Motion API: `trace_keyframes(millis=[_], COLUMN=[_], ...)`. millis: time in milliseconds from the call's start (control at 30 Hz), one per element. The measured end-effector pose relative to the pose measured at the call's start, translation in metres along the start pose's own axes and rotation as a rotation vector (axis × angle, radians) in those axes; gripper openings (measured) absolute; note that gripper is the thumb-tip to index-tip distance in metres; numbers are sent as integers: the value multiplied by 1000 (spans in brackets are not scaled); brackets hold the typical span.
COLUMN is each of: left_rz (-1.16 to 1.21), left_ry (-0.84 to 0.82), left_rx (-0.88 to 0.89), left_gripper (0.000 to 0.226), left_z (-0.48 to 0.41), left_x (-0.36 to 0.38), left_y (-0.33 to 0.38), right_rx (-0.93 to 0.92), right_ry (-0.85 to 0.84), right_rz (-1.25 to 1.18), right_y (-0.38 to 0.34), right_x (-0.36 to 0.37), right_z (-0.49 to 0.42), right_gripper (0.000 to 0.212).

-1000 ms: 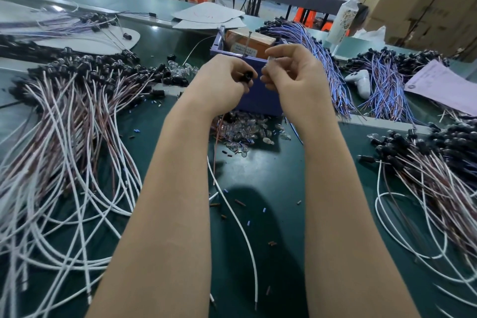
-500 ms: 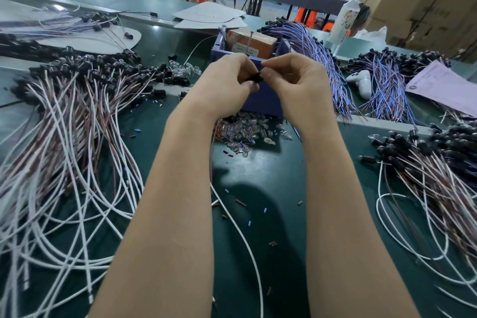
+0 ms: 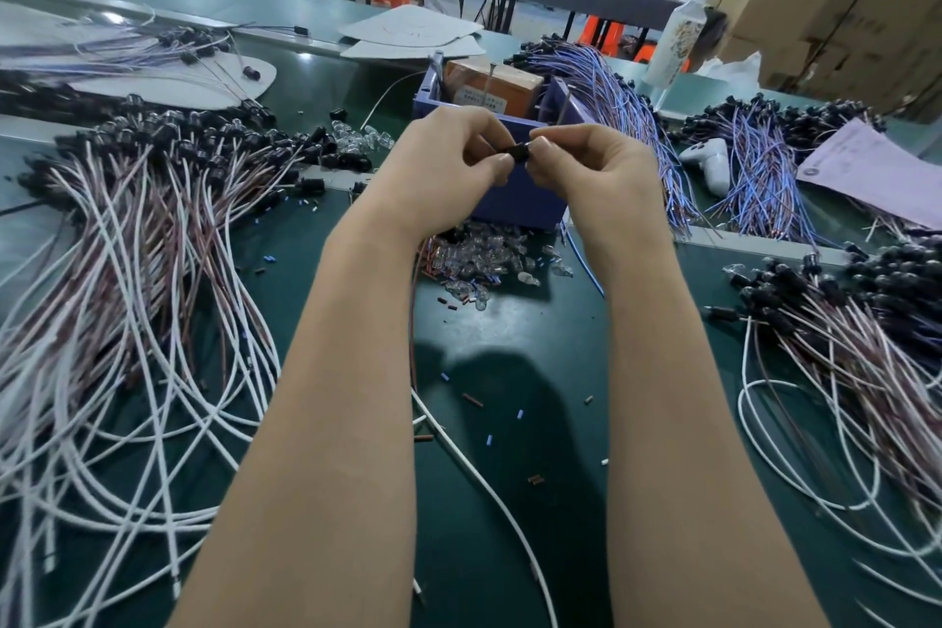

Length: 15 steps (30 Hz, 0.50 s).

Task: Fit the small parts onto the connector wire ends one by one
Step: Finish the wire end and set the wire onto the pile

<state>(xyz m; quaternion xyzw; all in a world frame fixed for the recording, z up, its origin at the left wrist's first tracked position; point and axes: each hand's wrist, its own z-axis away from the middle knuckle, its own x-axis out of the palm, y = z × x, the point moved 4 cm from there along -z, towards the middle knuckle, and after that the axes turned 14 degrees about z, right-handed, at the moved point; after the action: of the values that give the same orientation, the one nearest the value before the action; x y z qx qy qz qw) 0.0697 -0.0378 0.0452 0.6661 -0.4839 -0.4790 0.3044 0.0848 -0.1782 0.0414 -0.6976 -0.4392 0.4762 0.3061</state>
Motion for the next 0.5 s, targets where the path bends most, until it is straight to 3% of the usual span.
trace_keyframes(millis=[133, 500], left_rz=[-20, -26], left_ry=[17, 75], left_rx=[23, 29], left_gripper=[10, 11], left_z=[-2, -3], left_x=[-2, -5], left_y=[1, 0], right_rx=[-20, 117], right_ry=[7, -67], right_rz=[32, -305], right_y=[-2, 4], right_x=[3, 18], right_z=[-2, -1], right_gripper=[15, 12])
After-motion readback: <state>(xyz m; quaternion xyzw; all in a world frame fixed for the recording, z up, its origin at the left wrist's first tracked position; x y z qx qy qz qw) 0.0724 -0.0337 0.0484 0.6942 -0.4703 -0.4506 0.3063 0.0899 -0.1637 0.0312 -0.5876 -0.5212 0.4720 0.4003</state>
